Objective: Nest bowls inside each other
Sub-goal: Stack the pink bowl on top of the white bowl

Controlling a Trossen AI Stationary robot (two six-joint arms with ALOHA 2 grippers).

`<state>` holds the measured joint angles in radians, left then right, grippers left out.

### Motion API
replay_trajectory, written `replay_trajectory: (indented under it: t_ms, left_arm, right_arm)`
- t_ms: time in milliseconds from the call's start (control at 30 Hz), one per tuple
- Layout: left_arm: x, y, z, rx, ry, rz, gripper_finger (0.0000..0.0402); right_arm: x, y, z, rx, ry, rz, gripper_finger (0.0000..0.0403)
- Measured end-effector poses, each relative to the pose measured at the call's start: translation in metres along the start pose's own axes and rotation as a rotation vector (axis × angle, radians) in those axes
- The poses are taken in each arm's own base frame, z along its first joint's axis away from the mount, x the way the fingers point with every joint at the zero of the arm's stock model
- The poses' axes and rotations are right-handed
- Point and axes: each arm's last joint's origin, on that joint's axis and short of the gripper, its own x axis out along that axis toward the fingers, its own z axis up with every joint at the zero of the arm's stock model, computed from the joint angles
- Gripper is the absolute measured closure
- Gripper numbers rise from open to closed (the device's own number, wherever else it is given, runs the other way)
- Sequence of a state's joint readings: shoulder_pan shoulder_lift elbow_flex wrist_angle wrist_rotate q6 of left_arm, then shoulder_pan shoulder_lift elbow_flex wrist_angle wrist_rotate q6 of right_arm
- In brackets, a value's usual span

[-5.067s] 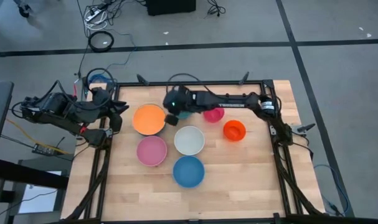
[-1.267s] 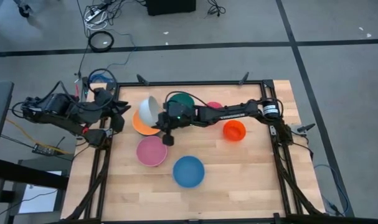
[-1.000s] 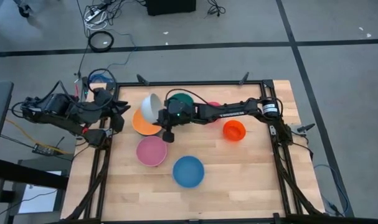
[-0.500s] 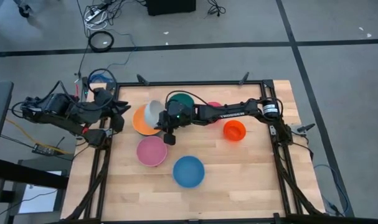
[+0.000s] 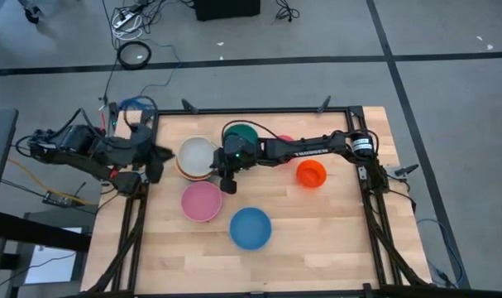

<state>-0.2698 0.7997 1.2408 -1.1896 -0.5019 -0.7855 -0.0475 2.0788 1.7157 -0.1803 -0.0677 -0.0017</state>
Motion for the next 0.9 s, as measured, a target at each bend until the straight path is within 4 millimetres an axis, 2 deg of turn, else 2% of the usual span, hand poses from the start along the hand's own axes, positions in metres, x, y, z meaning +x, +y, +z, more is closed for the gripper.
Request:
replay_trajectory:
  t_ms: [167, 300, 433, 600, 700, 800, 900]
  left_arm:
    - [0.026, -0.001, -0.031, -0.078, 0.238, -0.029, 0.0305]
    - [0.054, 0.001, -0.068, -0.154, 0.439, 0.019, 0.0305]
    - [0.078, 0.000, -0.098, -0.204, 0.524, 0.008, 0.0305]
    - [0.093, -0.013, -0.106, -0.252, 0.468, -0.148, 0.0305]
    - [0.096, -0.016, -0.106, -0.277, 0.453, -0.155, 0.0305]
    - [0.099, -0.015, -0.108, -0.278, 0.456, -0.103, 0.0305]
    - [0.104, -0.013, -0.112, -0.260, 0.467, -0.022, 0.0305]
  right_arm:
    - [-0.028, 0.017, 0.010, -0.113, 0.059, -0.120, 0.0312]
    - [-0.066, 0.043, 0.021, -0.255, 0.127, -0.275, 0.0313]
    - [-0.110, 0.069, 0.031, -0.321, 0.148, -0.343, 0.0313]
    - [-0.158, 0.087, 0.040, -0.286, 0.116, -0.332, 0.0313]
    - [-0.178, 0.095, 0.042, -0.256, 0.098, -0.310, 0.0313]
    - [-0.191, 0.100, 0.043, -0.225, 0.086, -0.296, 0.0312]
    - [-0.194, 0.104, 0.041, -0.207, 0.098, -0.293, 0.0312]
